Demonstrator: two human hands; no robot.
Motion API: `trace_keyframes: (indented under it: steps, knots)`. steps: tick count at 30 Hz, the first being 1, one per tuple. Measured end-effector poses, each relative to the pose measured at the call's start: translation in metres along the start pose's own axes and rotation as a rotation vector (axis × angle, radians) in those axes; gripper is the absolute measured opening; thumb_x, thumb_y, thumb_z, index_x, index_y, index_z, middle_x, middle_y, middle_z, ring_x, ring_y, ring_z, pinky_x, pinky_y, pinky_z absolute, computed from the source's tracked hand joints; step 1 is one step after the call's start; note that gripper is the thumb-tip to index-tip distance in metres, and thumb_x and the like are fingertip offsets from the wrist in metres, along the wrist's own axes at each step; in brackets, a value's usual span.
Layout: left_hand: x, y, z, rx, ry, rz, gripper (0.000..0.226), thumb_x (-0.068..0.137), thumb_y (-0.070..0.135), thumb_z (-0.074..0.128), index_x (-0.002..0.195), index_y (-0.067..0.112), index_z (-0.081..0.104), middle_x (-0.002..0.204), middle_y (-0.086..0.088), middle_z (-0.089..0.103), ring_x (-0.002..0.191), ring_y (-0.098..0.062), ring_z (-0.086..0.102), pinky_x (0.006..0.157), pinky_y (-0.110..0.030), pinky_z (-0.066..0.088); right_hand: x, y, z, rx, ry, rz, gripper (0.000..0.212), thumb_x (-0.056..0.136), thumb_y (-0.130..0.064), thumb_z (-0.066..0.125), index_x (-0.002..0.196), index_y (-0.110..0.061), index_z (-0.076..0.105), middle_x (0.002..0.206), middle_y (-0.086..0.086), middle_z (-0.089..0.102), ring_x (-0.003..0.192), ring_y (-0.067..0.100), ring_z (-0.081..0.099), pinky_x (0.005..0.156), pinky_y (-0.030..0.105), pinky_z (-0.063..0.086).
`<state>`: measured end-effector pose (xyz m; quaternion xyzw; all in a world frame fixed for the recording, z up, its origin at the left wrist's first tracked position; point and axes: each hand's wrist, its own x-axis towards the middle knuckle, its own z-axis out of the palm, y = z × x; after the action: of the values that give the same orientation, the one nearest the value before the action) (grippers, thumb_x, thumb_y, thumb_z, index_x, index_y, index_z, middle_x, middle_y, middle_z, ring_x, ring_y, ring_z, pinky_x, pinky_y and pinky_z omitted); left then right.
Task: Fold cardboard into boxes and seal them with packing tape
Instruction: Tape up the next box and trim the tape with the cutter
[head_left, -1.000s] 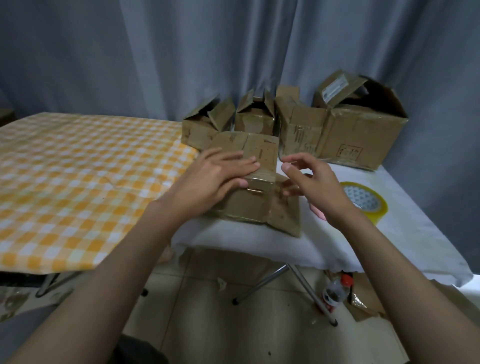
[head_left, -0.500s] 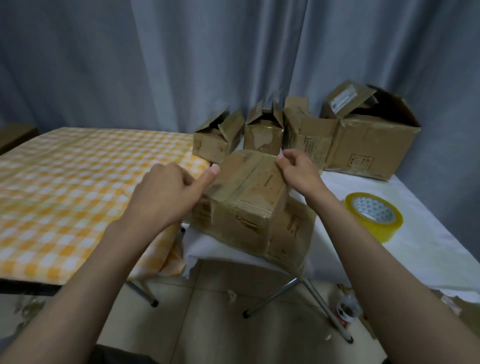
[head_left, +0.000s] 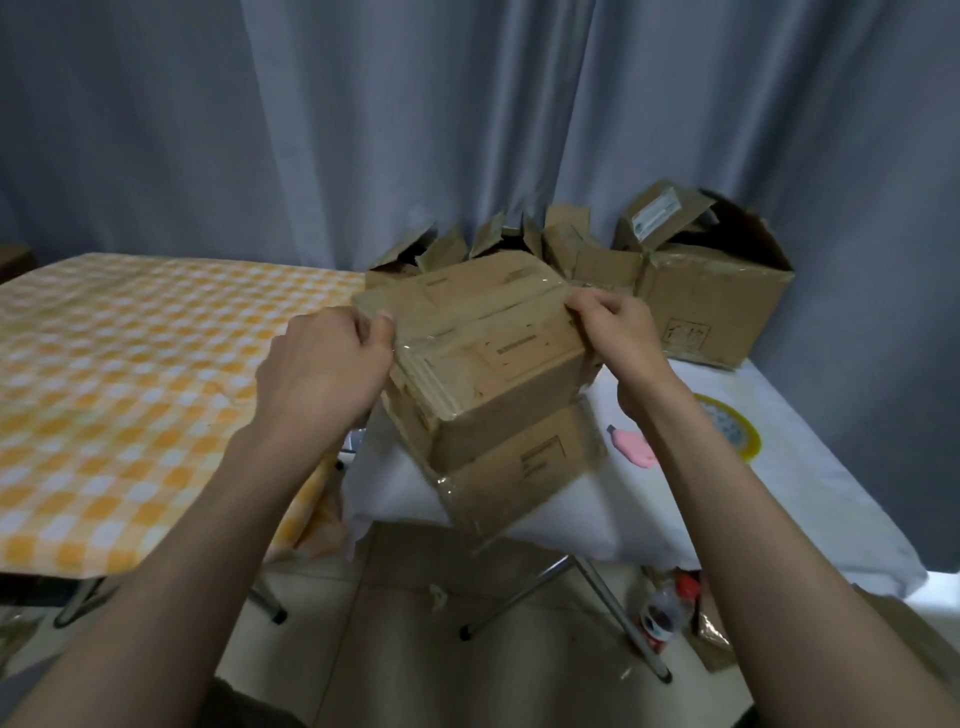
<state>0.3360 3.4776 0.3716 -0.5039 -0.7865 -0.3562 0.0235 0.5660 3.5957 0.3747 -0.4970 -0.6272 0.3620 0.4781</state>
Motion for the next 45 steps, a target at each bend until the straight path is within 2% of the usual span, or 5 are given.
trace_keyframes:
  steps: [12, 20, 31, 35, 45]
  knots:
    - [-0.004, 0.022, -0.005, -0.431, 0.323, 0.254, 0.031, 0.097, 0.043, 0.054, 0.078, 0.022, 0.064, 0.071, 0.007, 0.065, 0.071, -0.011, 0.06, 0.068, -0.026, 0.039, -0.037, -0.017, -0.033, 0.133, 0.104, -0.134, 0.036, 0.085, -0.05, 0.057, 0.116, -0.032, 0.062, 0.111, -0.014, 0.066, 0.1, 0.0, 0.061, 0.086, 0.024, 0.048]
    - [0.002, 0.027, 0.006, -1.021, -0.101, 0.004, 0.057, 0.078, 0.06, 0.072, 0.087, 0.005, 0.065, 0.094, -0.005, 0.07, 0.1, -0.016, 0.067, 0.102, -0.047, 0.05, -0.041, -0.007, -0.033, 0.25, -0.019, 0.138, 0.041, 0.099, -0.056, 0.047, 0.11, -0.018, 0.055, 0.125, 0.009, 0.063, 0.119, 0.025, 0.06, 0.106, 0.045, 0.046]
    - [-0.007, -0.014, 0.015, -0.323, -0.842, -0.017, 0.033, 0.065, 0.017, 0.09, 0.092, 0.017, 0.073, 0.111, 0.015, 0.068, 0.107, -0.006, 0.059, 0.094, -0.029, 0.05, -0.032, 0.063, -0.03, -0.229, -0.079, 0.263, 0.016, 0.088, 0.003, 0.065, 0.098, -0.007, 0.057, 0.106, 0.018, 0.065, 0.089, 0.027, 0.062, 0.073, 0.037, 0.051]
    - [0.003, -0.022, 0.018, -0.306, -0.507, -0.07, 0.004, 0.086, 0.014, 0.072, 0.088, 0.017, 0.073, 0.096, -0.003, 0.072, 0.09, -0.021, 0.066, 0.072, -0.026, 0.052, -0.027, 0.076, -0.029, -0.308, 0.001, 0.304, 0.033, 0.089, -0.012, 0.067, 0.121, -0.011, 0.059, 0.124, 0.015, 0.053, 0.102, 0.031, 0.059, 0.078, 0.037, 0.05]
    - [0.041, -0.003, 0.07, -0.656, -0.322, -0.155, 0.106, 0.074, 0.022, 0.086, 0.155, 0.009, 0.02, 0.119, -0.002, 0.062, 0.118, -0.019, 0.057, 0.098, -0.029, 0.046, -0.053, 0.044, -0.02, 0.253, 0.114, 0.172, 0.023, 0.092, -0.03, 0.066, 0.103, -0.018, 0.049, 0.096, 0.005, 0.057, 0.07, 0.013, 0.065, 0.063, 0.033, 0.057]
